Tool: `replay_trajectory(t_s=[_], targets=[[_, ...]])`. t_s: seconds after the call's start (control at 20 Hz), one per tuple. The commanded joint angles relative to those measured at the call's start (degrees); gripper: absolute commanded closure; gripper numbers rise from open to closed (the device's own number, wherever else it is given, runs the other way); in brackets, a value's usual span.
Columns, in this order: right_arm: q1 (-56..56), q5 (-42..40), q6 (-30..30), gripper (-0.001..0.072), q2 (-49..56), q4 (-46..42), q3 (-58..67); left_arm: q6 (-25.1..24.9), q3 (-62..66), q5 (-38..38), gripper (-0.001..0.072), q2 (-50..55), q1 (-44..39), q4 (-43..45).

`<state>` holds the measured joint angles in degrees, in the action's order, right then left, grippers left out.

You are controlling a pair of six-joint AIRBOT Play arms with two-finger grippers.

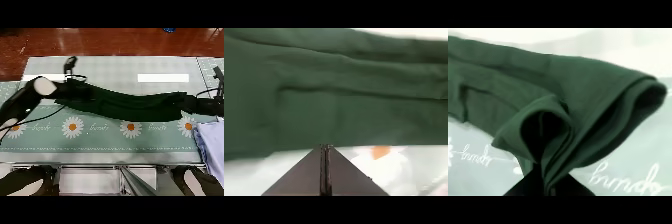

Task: Fold the shirts.

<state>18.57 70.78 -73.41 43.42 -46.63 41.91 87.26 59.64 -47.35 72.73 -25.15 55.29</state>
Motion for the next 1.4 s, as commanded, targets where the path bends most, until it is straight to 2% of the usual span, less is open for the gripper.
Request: replay_trajectory(t_s=[0.0, 0.15, 0.3, 0.5, 0.65, 0.85, 1.05, 1.2, 1.35], targets=[[0.2, 3.5, -5.4, 0.0689, -12.7, -0.3, -2.3, 0.0, 13.7, -1.3, 0.0686, 15.9, -9.6, -1.0], [0.2, 6.7, -7.4, 0.0689, -17.3, -0.2, -2.3, 0.5, 25.2, -7.6, 0.0686, 27.3, -15.0, -3.8], [0.2, 7.3, -8.0, 0.0689, -18.7, 0.6, -2.3, 5.1, 30.8, -10.6, 0.0687, 34.4, -19.7, -3.9], [0.2, 5.9, -7.8, 0.0689, -18.7, 1.7, -2.3, 6.3, 31.2, -12.8, 0.0686, 38.1, -24.7, -9.5], [0.2, 5.6, -7.3, 0.0689, -18.7, 2.6, -2.3, 6.3, 32.0, -11.8, 0.0685, 37.7, -24.2, -9.9], [0.2, 6.1, -6.8, 0.0689, -18.7, 5.6, -2.3, 6.3, 32.1, -12.3, 0.0686, 33.1, -13.5, -8.0], [-1.9, 4.4, -4.0, 0.0689, -15.7, 11.8, -2.2, 6.3, 30.8, -19.4, 0.0685, 23.2, 2.7, -0.2], [-11.6, -4.3, -2.5, 0.0689, -8.6, 14.5, -1.8, 5.4, 25.4, -19.7, 0.0686, 9.4, 12.6, 6.6], [-25.6, -15.1, -1.2, 0.0689, 4.5, 14.4, 4.4, 0.9, 16.4, -19.7, 0.0685, -6.7, 19.1, 8.2]])
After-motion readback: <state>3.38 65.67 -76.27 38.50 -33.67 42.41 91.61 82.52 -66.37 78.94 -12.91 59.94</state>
